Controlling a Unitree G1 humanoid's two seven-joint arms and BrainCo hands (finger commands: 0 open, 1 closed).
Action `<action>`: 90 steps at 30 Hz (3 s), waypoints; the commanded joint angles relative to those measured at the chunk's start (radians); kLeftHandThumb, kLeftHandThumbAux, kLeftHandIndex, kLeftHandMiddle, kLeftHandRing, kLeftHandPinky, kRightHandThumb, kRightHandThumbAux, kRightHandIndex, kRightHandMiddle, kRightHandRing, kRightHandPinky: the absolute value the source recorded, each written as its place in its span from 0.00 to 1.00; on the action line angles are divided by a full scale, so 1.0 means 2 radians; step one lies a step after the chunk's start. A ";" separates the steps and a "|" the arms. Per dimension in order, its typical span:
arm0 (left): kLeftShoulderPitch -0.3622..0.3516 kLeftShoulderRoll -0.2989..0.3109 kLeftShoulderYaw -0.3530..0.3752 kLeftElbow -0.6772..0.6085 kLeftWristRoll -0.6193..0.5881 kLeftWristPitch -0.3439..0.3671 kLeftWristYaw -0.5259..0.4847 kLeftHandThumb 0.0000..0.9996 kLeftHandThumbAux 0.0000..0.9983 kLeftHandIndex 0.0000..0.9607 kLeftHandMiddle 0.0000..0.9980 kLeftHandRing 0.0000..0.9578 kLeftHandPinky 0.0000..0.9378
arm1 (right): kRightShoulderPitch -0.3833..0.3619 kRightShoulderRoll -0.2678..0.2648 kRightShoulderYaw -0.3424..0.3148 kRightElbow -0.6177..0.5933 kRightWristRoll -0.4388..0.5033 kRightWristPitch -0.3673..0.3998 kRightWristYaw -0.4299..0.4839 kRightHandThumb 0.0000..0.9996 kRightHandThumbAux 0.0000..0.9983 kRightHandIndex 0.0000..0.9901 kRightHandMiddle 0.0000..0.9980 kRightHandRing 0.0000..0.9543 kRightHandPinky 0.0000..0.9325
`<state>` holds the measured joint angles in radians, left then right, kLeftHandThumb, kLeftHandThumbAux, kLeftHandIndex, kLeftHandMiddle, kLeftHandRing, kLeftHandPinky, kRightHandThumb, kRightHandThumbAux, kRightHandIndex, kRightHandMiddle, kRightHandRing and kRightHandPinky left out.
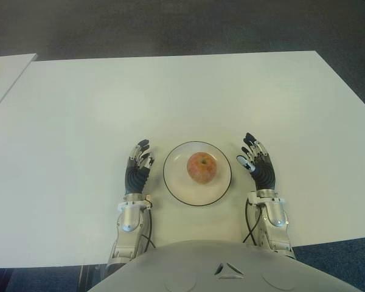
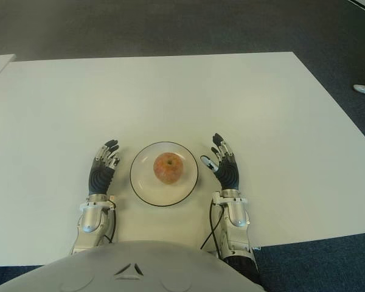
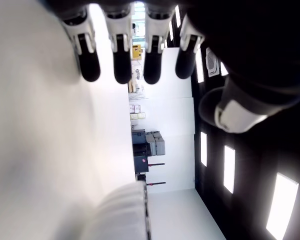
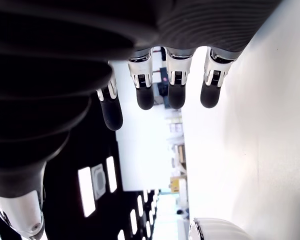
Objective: Put the apples into the plate.
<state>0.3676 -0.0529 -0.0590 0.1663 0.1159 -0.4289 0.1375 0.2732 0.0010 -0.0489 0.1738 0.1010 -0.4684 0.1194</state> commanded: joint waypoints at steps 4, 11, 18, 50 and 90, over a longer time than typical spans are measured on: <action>0.002 -0.005 0.000 0.033 -0.002 -0.001 0.001 0.08 0.54 0.19 0.19 0.19 0.23 | 0.011 -0.002 -0.003 0.002 -0.004 0.017 -0.004 0.24 0.65 0.18 0.11 0.09 0.14; 0.008 -0.009 -0.002 0.039 0.014 -0.026 0.018 0.08 0.56 0.16 0.21 0.21 0.26 | 0.010 -0.003 -0.003 0.002 -0.004 0.015 -0.005 0.23 0.64 0.18 0.11 0.09 0.14; 0.015 -0.009 -0.002 0.039 0.016 -0.027 0.021 0.07 0.58 0.13 0.18 0.19 0.20 | 0.011 -0.003 -0.002 0.000 -0.004 0.016 -0.003 0.24 0.64 0.16 0.10 0.09 0.14; 0.035 0.000 0.000 0.018 0.023 -0.036 0.020 0.04 0.56 0.12 0.19 0.20 0.21 | 0.028 0.006 0.009 -0.021 -0.014 0.019 -0.011 0.26 0.65 0.14 0.09 0.09 0.14; 0.063 -0.025 -0.019 -0.076 0.047 0.064 0.028 0.02 0.55 0.14 0.20 0.22 0.25 | 0.026 -0.008 0.021 -0.025 -0.018 0.046 -0.003 0.23 0.68 0.07 0.04 0.02 0.03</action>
<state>0.4688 -0.0684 -0.0656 0.0576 0.1966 -0.3851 0.1839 0.3180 -0.0032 -0.0165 0.1211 0.0618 -0.4302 0.1007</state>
